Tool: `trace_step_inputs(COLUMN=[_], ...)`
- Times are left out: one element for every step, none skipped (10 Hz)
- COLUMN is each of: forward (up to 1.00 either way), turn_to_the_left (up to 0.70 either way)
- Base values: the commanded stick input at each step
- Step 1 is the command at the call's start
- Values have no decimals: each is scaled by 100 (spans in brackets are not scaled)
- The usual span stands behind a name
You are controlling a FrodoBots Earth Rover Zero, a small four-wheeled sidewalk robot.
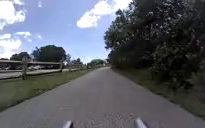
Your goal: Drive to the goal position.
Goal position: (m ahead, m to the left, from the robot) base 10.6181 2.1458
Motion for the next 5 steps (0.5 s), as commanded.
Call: trace_step_inputs(forward=[50,50,50,50,50], turn_to_the_left=[0,0,0,0,0])
